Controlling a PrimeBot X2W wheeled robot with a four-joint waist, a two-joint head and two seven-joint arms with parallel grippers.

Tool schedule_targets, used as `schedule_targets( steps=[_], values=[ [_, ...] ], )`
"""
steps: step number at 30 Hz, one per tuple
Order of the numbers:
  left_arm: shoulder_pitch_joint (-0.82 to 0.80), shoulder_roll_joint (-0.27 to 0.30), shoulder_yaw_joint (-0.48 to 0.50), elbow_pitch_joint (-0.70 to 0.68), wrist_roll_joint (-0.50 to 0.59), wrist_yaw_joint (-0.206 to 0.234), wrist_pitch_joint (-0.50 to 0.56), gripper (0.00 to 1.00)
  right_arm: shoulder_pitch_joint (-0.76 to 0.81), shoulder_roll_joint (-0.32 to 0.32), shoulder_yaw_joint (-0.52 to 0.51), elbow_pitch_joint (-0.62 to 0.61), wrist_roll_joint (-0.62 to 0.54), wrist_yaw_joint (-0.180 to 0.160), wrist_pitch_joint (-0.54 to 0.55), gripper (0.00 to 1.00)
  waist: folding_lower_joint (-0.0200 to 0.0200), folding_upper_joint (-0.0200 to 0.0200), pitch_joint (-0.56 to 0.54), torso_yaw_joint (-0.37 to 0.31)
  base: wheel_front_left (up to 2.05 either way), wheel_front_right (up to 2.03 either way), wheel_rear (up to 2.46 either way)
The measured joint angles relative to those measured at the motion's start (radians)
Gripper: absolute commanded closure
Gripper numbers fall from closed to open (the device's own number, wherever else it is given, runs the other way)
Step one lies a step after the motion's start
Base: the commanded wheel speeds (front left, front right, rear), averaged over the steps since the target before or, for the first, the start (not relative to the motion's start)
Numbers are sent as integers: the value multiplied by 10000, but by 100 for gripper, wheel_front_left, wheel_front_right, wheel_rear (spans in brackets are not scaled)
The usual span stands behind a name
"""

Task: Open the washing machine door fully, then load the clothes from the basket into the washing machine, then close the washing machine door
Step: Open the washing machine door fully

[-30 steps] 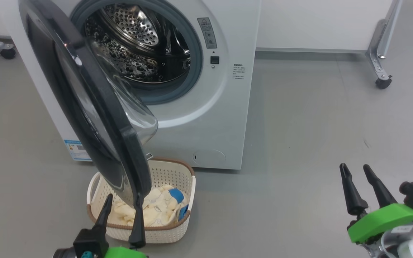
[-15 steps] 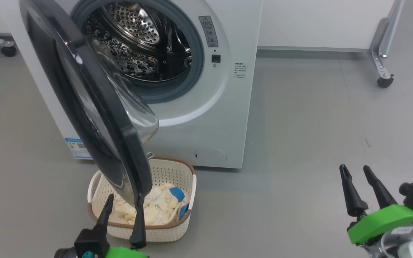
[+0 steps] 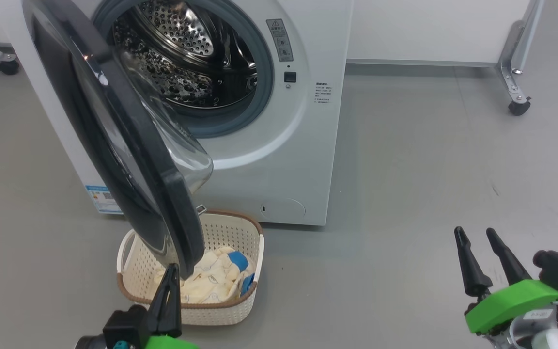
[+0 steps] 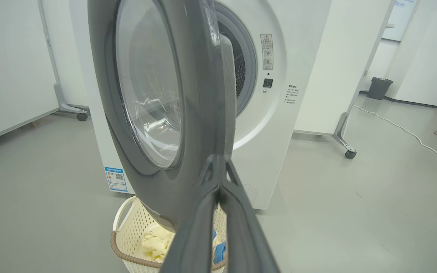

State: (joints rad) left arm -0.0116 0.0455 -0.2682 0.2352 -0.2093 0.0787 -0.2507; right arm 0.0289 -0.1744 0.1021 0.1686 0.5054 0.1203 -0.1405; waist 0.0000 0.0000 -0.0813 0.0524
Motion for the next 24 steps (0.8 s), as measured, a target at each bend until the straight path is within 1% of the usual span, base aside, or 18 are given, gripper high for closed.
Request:
schedule_targets(
  steps=[11, 19, 24],
  values=[
    [0, 6, 288, -180, 71, -165, 0, 100, 0, 0, -2, 65, -40, 0, -17, 0, 0, 0, -27, -14, 0, 0, 0],
    [-89, 199, 932, -1267, 161, -163, 0, 100, 0, 44, 13, 121, -48, 0, -90, 0, 0, 0, -55, 3, 0, 0, 0],
    [-688, 353, 1195, -1979, 278, -163, -2, 100, -6, 92, 65, 163, -52, 0, -94, 0, 0, 0, -30, 0, 0, 0, 0]
  ],
)
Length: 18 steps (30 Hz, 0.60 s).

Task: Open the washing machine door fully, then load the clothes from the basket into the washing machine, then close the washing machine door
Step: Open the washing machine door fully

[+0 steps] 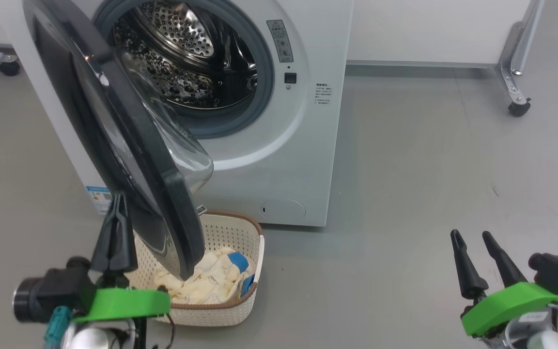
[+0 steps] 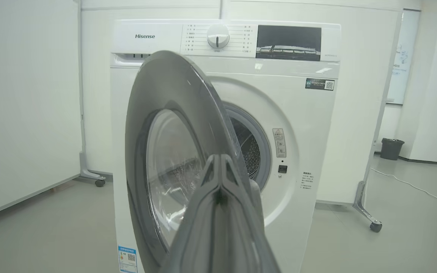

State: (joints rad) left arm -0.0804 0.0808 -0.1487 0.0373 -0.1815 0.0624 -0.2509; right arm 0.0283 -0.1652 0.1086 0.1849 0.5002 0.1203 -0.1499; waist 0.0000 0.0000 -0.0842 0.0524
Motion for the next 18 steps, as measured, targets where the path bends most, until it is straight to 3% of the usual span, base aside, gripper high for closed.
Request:
schedule_targets(
  steps=[8, 18],
  values=[
    [-1530, 221, 12, -1034, 159, -15, 244, 100, -66, 59, 94, 153, 0, 0, -98, 0, 0, 0, 44, -66, 0, 0, 0],
    [-2326, 12, -1049, -410, 244, -362, 1051, 100, -160, 98, 159, 240, 2, 0, -205, 0, 0, 0, 129, -390, 0, 0, 0]
  ],
)
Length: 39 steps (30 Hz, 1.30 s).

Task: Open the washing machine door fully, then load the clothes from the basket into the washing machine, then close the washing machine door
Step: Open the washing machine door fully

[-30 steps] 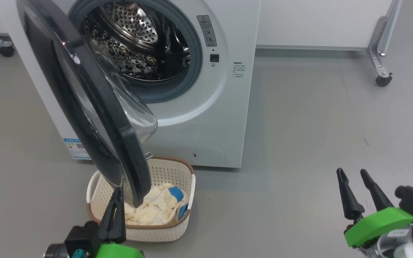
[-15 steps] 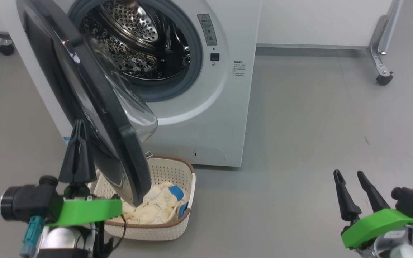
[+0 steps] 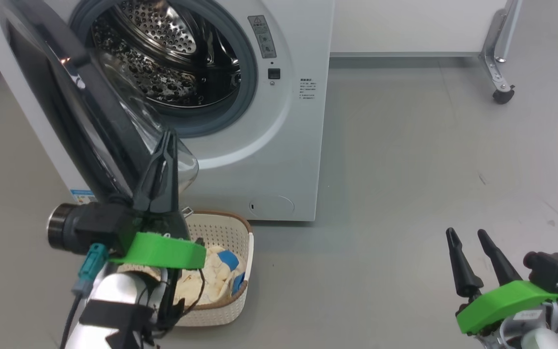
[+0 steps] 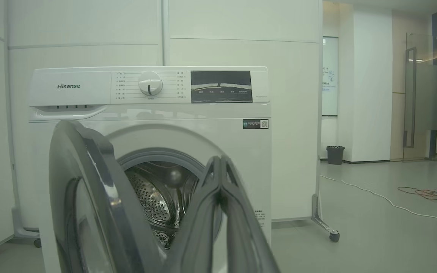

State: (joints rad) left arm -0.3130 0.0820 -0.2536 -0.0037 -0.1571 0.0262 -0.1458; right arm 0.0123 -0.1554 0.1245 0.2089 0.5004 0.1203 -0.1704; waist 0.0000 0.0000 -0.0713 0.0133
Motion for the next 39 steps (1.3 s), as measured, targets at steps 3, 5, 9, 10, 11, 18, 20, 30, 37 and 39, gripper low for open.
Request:
schedule_targets(
  steps=[3, 5, 9, 10, 11, 18, 20, 30, 37, 39],
  values=[
    [-195, -75, -242, 410, -17, -44, 161, 100, -47, 0, 2, 42, 0, 0, -4, 0, 0, 0, 45, -113, 0, 0, 0],
    [-260, -123, -380, 717, -153, -92, 261, 100, -101, 0, 4, 69, 0, 0, -69, 0, 0, 0, 69, -183, 0, 0, 0],
    [-319, -186, -600, 1365, -382, -188, 468, 100, -175, 0, 19, 94, 0, 0, -73, 0, 0, 0, 111, -304, 0, 0, 0],
    [-319, -196, -637, 1559, -385, -211, 500, 100, -177, 0, 35, 107, 0, 0, -75, 0, 0, 0, 122, -340, 0, 0, 0],
    [-319, -203, -667, 1745, -414, -232, 512, 100, -177, 2, 50, 136, 0, 0, -90, 0, 0, 0, 131, -375, 0, 0, 0],
    [-479, -211, -761, 3206, -640, -343, 677, 100, -177, 6, 50, 255, 2, 0, -119, 0, 0, 0, 195, -602, 0, 0, 0],
    [-519, -207, -754, 3400, -642, -341, 700, 100, -178, 8, 52, 263, 2, 0, -146, 0, 0, 0, 200, -624, 0, 0, 0],
    [-657, -165, -598, 4999, -851, -334, 520, 100, -182, 21, 44, 366, 13, 0, -159, 0, 0, 0, 217, -713, 0, 0, 0],
    [-841, -67, -399, 5685, -1026, -288, 186, 100, -182, 46, 44, 420, 13, 0, -159, 0, 0, 0, 221, -675, 0, 0, 0],
    [-906, -71, -401, 5839, -1080, -286, 92, 100, -182, 48, 40, 424, 13, 0, -159, 0, 0, 0, 219, -654, 0, 0, 0]
  ],
)
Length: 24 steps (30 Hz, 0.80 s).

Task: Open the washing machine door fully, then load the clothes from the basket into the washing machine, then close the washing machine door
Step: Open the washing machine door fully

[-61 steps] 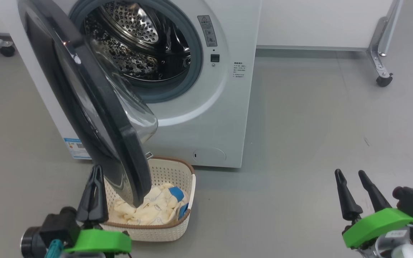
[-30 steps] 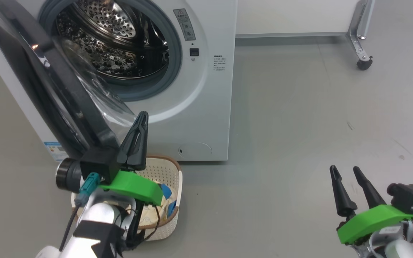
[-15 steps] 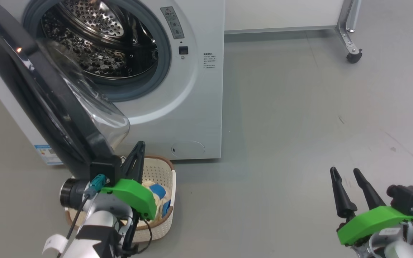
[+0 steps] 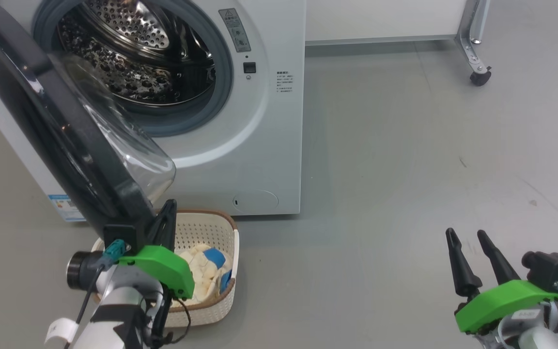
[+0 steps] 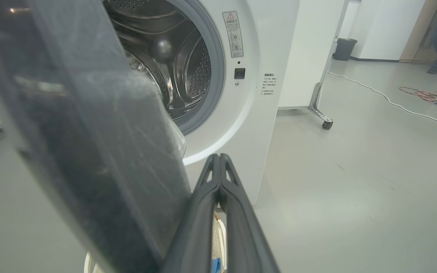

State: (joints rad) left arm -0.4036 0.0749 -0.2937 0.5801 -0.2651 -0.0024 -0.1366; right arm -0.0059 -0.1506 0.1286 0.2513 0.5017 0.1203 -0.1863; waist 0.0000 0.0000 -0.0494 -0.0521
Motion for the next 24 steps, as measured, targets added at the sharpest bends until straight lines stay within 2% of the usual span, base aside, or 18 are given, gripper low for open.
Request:
schedule_targets(
  steps=[12, 24],
  values=[
    [-99, -33, -151, 399, -6, -15, -397, 100, 2, 2, -58, 13, 0, 0, 2, 0, 0, 0, -35, 417, 0, 0, 0],
    [-102, -48, -345, 391, -98, -2, -433, 100, 3, 27, 19, 12, 2, 0, 2, 0, 0, 0, -3, 1618, 0, 0, 0]
  ],
)
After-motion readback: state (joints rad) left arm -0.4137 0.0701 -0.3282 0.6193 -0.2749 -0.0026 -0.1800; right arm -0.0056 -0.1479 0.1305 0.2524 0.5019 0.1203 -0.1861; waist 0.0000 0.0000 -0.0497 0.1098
